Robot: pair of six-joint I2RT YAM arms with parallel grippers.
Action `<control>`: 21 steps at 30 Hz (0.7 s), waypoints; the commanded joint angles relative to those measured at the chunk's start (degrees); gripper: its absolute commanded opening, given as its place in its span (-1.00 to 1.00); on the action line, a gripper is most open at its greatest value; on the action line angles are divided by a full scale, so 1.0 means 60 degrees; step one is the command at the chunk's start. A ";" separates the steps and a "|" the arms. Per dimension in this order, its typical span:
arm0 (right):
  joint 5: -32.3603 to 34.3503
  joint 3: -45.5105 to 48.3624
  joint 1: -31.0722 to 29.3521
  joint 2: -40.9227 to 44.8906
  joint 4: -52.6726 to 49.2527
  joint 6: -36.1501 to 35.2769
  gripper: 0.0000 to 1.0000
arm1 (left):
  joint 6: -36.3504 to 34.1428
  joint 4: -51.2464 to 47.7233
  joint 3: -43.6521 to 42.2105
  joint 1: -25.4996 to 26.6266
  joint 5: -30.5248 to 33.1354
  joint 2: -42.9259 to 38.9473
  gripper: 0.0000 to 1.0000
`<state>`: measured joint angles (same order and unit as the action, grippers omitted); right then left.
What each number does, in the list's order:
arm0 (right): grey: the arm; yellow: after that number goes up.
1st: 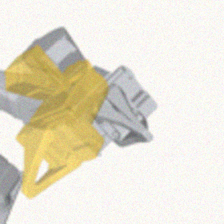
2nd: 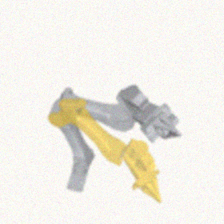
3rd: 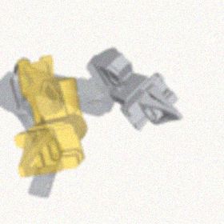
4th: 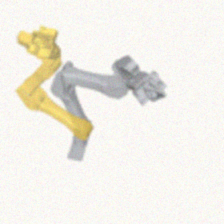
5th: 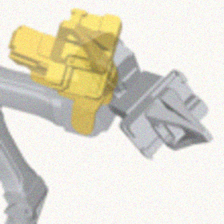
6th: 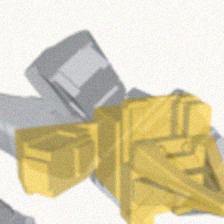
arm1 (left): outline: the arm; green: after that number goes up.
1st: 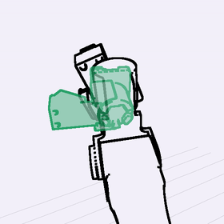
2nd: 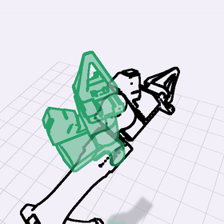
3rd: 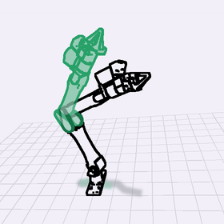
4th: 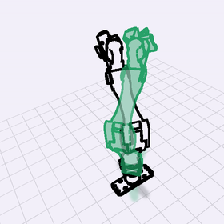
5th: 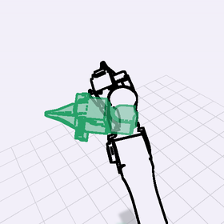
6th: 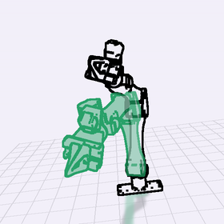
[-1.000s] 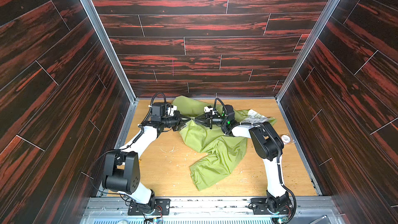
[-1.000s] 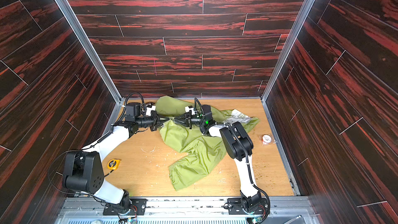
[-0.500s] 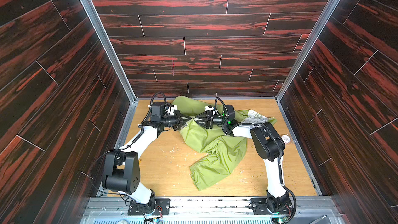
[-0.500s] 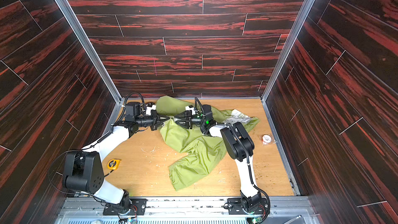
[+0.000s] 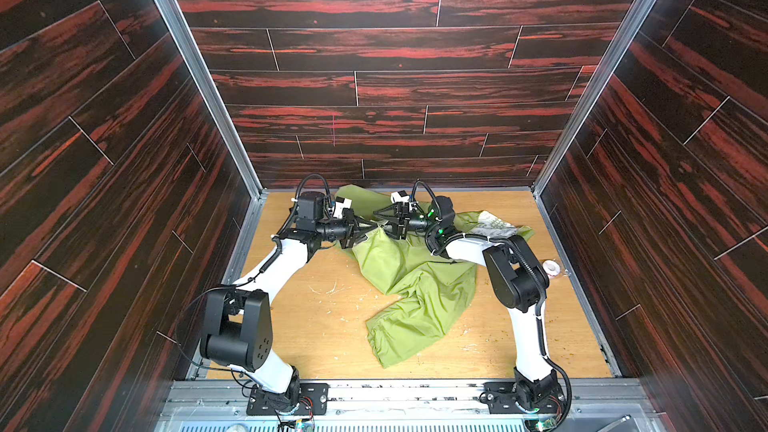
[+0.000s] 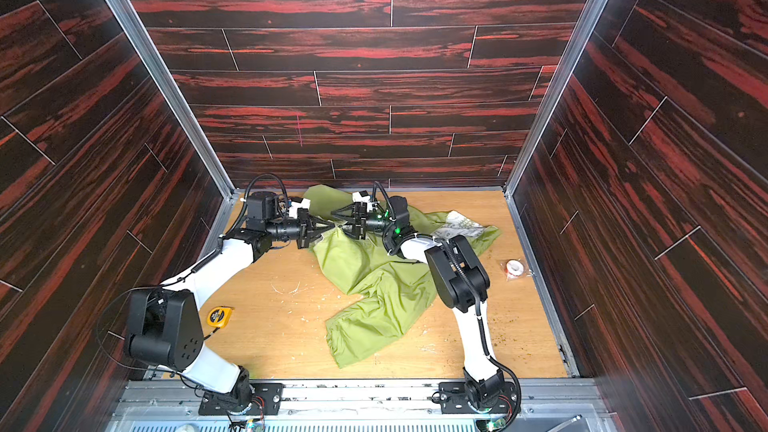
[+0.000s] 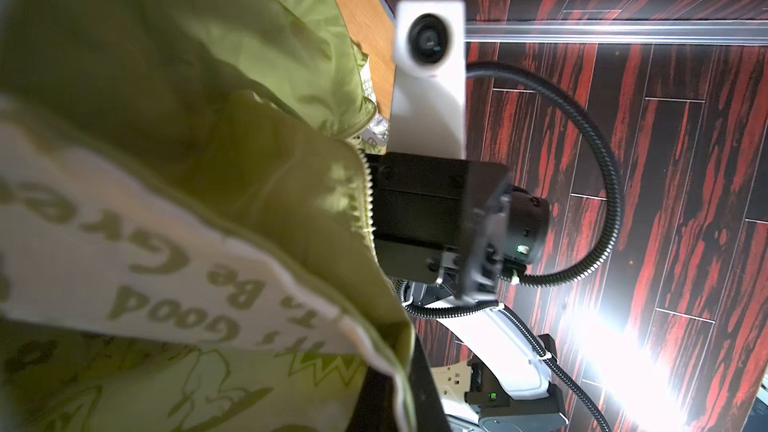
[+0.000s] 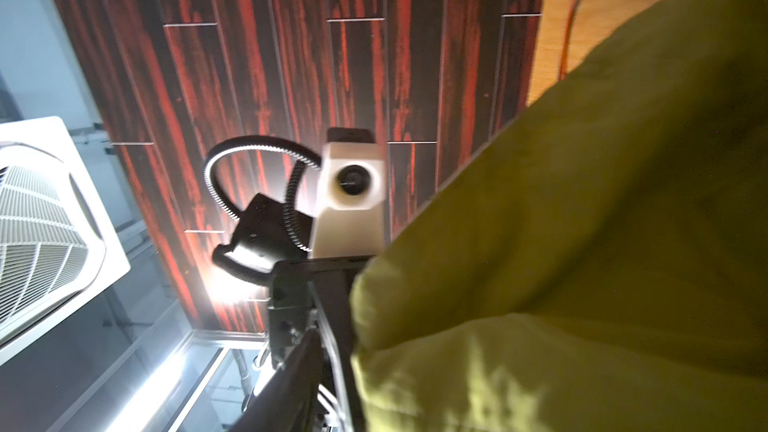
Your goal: Zip up the jacket
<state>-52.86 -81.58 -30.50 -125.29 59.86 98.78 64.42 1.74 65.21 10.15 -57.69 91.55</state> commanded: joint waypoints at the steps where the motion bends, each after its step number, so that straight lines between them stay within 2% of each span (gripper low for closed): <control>1: 0.0160 0.0103 -0.0043 -0.0004 0.1076 0.0596 0.14 | 0.0035 0.0164 0.0331 0.0022 -0.0243 -0.0011 -1.00; 10: 0.0321 0.1209 0.0110 0.0663 0.1560 0.0783 -0.01 | 0.0077 0.0222 0.0449 0.0022 -0.0241 0.0110 -1.00; 15: 0.0383 0.1287 0.0140 0.0717 0.2004 0.1037 -0.12 | 0.0081 0.0218 0.0389 0.0026 -0.0200 0.0102 -1.00; 21: 0.0424 0.1175 0.0165 0.0726 0.2087 0.1140 -0.36 | 0.0074 0.0209 0.0323 0.0026 -0.0163 0.0057 -1.00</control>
<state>-50.78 -73.87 -29.61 -125.27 68.88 104.44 64.77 1.74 65.89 10.20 -57.98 92.31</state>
